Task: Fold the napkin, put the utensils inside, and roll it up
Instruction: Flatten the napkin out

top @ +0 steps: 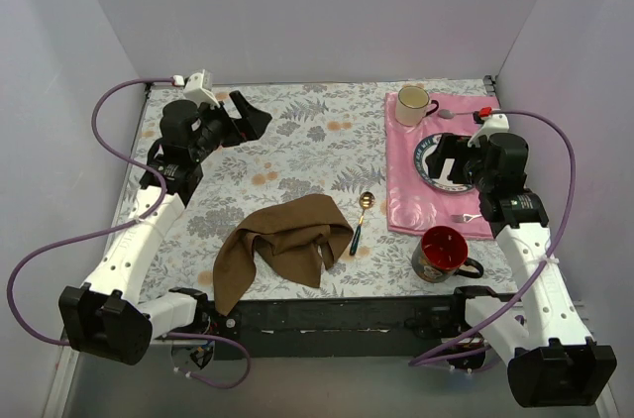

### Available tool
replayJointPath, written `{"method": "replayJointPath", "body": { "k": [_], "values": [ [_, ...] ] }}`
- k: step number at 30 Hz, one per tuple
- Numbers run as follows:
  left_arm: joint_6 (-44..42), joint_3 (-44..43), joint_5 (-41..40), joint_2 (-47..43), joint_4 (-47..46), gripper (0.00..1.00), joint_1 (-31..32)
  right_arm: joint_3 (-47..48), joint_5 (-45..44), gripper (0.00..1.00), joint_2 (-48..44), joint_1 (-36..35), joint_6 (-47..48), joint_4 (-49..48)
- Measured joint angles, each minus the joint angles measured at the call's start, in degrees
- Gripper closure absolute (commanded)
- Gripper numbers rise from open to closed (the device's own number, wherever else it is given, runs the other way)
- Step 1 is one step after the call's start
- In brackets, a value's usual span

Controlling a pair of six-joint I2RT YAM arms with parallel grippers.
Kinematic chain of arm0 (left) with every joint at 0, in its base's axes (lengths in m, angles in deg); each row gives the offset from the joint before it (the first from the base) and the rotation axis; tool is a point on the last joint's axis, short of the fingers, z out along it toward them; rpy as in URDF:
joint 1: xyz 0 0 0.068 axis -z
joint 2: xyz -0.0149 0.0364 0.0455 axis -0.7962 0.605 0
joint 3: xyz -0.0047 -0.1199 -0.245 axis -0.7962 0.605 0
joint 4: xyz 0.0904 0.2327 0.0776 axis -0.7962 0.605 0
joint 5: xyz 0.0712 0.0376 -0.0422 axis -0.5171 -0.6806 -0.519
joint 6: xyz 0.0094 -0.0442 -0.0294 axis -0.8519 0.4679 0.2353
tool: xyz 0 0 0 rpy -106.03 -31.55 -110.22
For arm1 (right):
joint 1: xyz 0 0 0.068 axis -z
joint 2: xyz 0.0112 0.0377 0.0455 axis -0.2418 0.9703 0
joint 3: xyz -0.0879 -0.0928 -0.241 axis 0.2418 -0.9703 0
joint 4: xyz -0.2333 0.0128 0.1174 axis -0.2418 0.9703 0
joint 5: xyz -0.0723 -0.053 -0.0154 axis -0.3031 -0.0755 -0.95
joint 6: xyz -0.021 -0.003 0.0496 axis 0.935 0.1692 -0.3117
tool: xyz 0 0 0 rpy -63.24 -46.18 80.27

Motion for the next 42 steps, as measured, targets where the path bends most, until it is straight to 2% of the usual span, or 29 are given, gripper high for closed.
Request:
{"method": "replayJointPath", "body": {
  "k": [2,8,13,20,24,27,30,36,39,42],
  "values": [
    [0.0,0.0,1.0,0.2,1.2,0.05,0.5,0.9,-0.7,0.01,1.0,0.0,0.3,1.5],
    [0.1,0.2,2.7,0.4,3.5,0.05,5.1,2.4,-0.7,0.03,3.0,-2.9,1.6,3.5],
    [-0.1,0.2,2.6,0.4,5.4,0.05,8.1,4.0,-3.5,0.03,6.9,-12.9,1.3,3.8],
    [-0.9,1.7,0.2,-0.5,9.4,0.06,8.5,5.5,-9.9,0.05,16.7,-28.9,-0.2,3.0],
    [-0.4,4.3,-2.9,-1.3,12.3,0.11,8.5,6.7,-11.5,0.08,23.8,-37.6,-1.6,1.4],
    [-0.3,6.7,-4.4,-1.3,15.0,0.18,8.5,7.1,-11.9,0.12,29.8,-42.5,-2.8,0.0],
    [-0.3,8.6,-4.3,-1.3,17.2,0.25,8.5,6.5,-11.8,0.18,32.7,-44.2,-3.5,-1.0],
    [-0.4,12.5,-4.5,-1.2,19.0,0.28,11.4,1.4,-11.0,0.25,33.0,-44.4,-5.0,-5.0],
    [-0.5,13.0,-5.1,0.7,19.4,0.2,15.0,0.8,-10.2,0.25,33.9,-44.4,-5.6,-6.0],
    [-0.9,13.0,-6.5,4.6,19.1,0.17,19.5,0.3,-9.6,0.25,34.3,-44.4,-6.2,-8.0]
  ]
}}
